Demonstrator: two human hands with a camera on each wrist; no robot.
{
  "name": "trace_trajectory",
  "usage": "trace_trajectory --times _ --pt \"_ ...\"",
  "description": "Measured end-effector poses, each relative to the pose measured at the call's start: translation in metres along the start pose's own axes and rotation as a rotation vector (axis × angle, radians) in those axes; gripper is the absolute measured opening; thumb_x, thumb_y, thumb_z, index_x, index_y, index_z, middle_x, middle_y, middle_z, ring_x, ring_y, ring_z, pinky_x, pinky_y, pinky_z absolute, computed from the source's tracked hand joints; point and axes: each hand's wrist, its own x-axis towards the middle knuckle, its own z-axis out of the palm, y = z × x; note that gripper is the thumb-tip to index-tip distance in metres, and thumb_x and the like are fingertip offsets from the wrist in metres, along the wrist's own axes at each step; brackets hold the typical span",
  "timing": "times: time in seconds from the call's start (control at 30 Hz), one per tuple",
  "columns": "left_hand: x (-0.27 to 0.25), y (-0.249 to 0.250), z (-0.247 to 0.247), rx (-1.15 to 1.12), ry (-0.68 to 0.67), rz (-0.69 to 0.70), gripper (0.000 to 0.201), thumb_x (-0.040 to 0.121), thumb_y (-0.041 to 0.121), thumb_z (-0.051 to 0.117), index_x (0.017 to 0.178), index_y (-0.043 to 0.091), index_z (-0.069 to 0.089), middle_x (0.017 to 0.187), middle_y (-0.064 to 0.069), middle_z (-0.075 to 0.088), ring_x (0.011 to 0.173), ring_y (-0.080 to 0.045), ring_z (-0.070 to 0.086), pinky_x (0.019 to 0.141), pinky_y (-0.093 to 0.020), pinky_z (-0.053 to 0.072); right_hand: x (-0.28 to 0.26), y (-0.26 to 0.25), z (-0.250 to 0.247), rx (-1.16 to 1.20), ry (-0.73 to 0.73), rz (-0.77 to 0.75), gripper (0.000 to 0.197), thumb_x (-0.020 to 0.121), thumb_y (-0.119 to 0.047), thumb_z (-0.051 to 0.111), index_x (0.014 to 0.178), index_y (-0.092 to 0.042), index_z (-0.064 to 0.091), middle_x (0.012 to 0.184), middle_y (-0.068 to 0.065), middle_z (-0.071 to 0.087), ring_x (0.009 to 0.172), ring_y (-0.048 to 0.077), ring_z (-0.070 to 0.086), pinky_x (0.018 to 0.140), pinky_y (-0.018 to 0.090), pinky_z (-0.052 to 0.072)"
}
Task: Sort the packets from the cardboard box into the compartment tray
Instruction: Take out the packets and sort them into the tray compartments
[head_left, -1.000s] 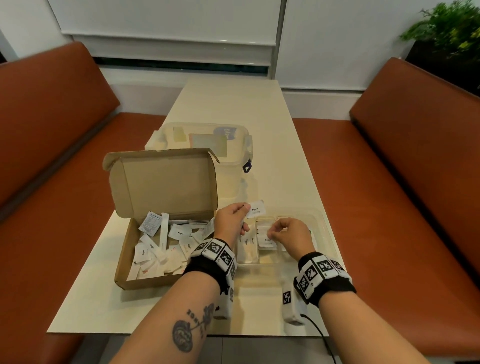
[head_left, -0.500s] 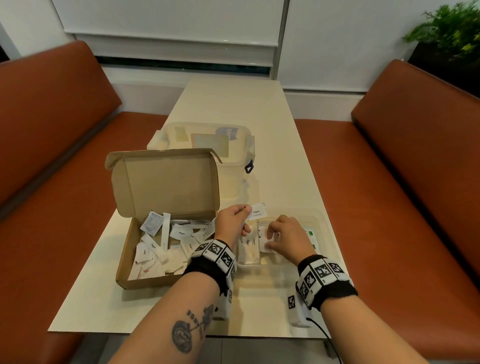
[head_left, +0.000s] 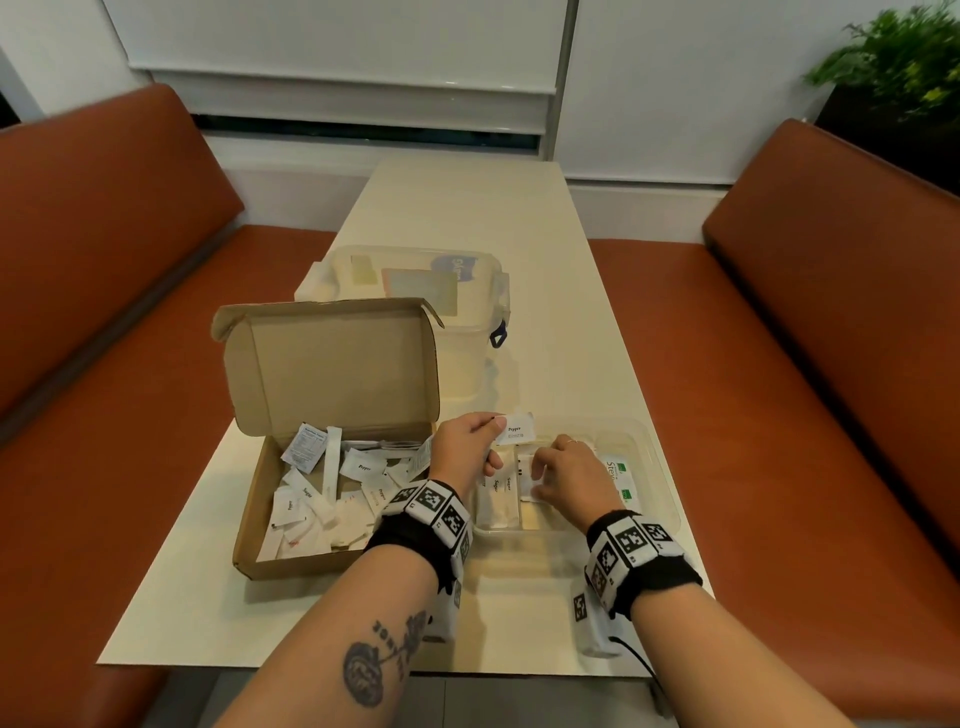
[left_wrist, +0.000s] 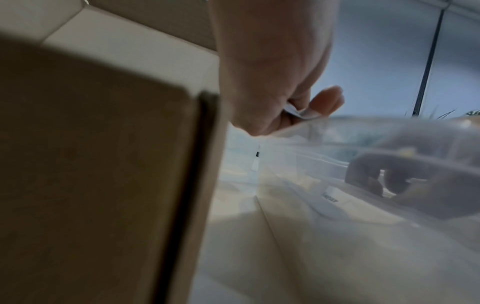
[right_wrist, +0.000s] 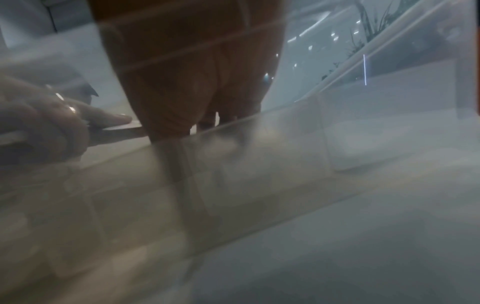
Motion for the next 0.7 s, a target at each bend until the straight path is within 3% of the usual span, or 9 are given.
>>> trace_trajectory --times 0.1,0.23,0.33,0.4,0.5,0.63,0.7 --pt "-0.001 0.001 0.000 0.000 -0.010 0.002 0.007 0.092 0.021 0.061 0.096 0.019 0.067 0.073 -0.008 0.064 0.046 -0.015 0.051 0.047 -0.026 0.040 0.001 0.000 -0.002 0.087 0.047 0.021 0.016 0.080 -0.020 0.070 0.094 -0.017 0.063 0.091 -0.004 0.048 0.086 0.014 0.050 0.069 0.023 0.035" --pt "-0.003 0.002 0.000 0.016 -0.062 0.019 0.006 0.089 0.020 0.065 0.094 0.020 0.068 0.075 -0.003 0.066 0.041 -0.008 0.052 0.041 -0.020 0.042 0.002 -0.008 -0.017 0.421 0.278 0.089 0.020 0.092 -0.029 0.057 0.108 -0.018 0.061 0.092 -0.006 0.058 0.085 0.010 0.052 0.073 0.022 0.036" --pt "-0.004 0.004 0.000 0.027 -0.107 0.025 0.006 0.089 0.019 0.065 0.090 0.023 0.069 0.077 -0.003 0.067 0.041 -0.008 0.052 0.040 -0.019 0.042 0.005 -0.016 -0.028 0.561 0.269 0.091 0.026 0.092 -0.032 0.058 0.115 -0.021 0.063 0.093 -0.009 0.061 0.080 0.005 0.051 0.076 0.020 0.038" --pt "-0.004 0.004 0.000 0.028 -0.123 0.022 0.007 0.089 0.018 0.065 0.089 0.023 0.070 0.072 -0.002 0.066 0.040 -0.008 0.051 0.040 -0.019 0.041 0.007 -0.018 -0.032 0.522 0.197 0.088 0.024 0.088 -0.027 0.063 0.111 -0.021 0.067 0.093 -0.008 0.063 0.074 0.002 0.049 0.073 0.017 0.038" --pt "-0.005 0.005 0.000 0.045 -0.133 0.020 0.008 0.089 0.021 0.065 0.093 0.018 0.071 0.070 -0.004 0.065 0.040 -0.008 0.050 0.041 -0.020 0.042 0.008 -0.017 -0.033 0.551 0.143 0.114 0.016 0.083 -0.019 0.069 0.098 -0.015 0.071 0.078 -0.007 0.063 0.068 0.001 0.053 0.062 0.010 0.038" --pt "-0.004 0.006 0.002 0.010 -0.064 -0.013 0.020 0.092 0.030 0.061 0.100 0.013 0.066 0.091 -0.004 0.070 0.038 -0.008 0.050 0.042 -0.022 0.041 0.003 -0.009 -0.034 0.529 0.117 0.182 0.007 0.079 -0.017 0.072 0.077 -0.011 0.070 0.073 0.005 0.066 0.071 0.016 0.059 0.065 0.024 0.044" --pt "-0.003 0.007 0.002 -0.009 -0.045 -0.039 0.024 0.094 0.032 0.057 0.101 0.011 0.065 0.092 -0.003 0.070 0.038 -0.008 0.050 0.043 -0.022 0.041 0.000 -0.003 -0.033 0.433 0.079 0.200 0.008 0.078 -0.020 0.074 0.075 -0.013 0.071 0.078 0.002 0.067 0.077 0.015 0.059 0.062 0.020 0.042"
